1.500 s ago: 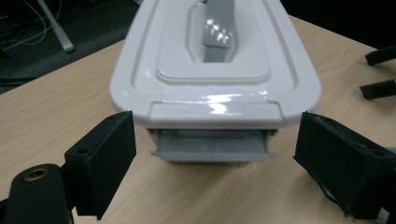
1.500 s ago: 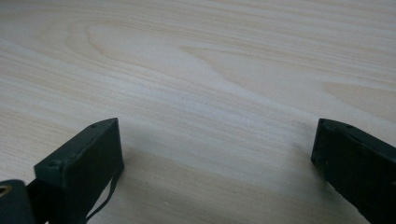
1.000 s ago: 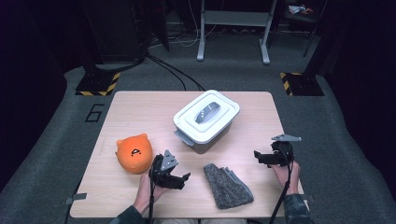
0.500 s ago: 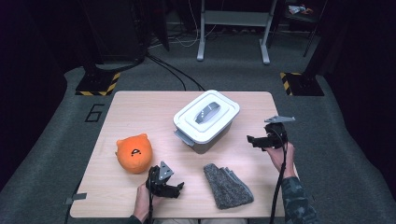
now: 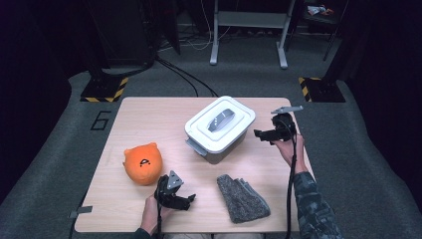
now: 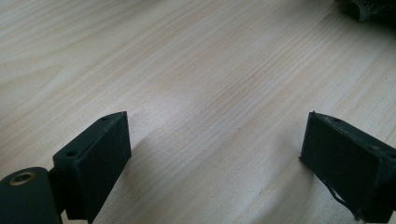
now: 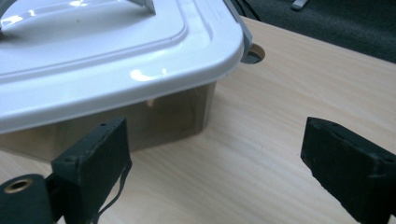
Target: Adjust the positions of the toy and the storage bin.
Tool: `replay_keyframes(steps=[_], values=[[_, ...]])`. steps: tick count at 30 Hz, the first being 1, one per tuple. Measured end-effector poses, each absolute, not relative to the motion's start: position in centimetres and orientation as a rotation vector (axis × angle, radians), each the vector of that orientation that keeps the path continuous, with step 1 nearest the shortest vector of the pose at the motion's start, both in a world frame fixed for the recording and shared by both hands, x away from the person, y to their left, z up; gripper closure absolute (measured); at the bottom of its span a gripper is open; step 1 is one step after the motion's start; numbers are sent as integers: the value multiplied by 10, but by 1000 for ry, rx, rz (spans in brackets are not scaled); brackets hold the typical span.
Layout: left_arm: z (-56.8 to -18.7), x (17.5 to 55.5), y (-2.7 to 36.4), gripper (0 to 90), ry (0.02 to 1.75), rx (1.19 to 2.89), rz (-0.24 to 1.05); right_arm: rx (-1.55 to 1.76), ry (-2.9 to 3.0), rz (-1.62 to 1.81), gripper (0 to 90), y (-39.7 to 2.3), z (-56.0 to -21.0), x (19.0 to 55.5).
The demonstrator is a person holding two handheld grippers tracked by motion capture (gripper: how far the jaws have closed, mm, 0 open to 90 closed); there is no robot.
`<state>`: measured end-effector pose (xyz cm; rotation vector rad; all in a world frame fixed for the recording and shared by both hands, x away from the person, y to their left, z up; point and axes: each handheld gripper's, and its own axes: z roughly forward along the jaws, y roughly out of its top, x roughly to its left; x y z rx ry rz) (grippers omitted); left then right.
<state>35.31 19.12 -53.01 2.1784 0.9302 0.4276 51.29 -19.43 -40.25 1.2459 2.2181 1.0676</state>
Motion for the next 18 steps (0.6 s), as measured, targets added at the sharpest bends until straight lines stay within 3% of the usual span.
replay_keyframes(steps=[4,12,18], values=[[-530,353,191,81,934,2175,426,1239,2215,1076,143,-188,-394,527],[-530,353,191,81,931,2178,427,1212,2214,1058,373,-174,-385,553],[-530,353,191,82,932,2175,435,1247,2226,1044,471,-166,-386,572]])
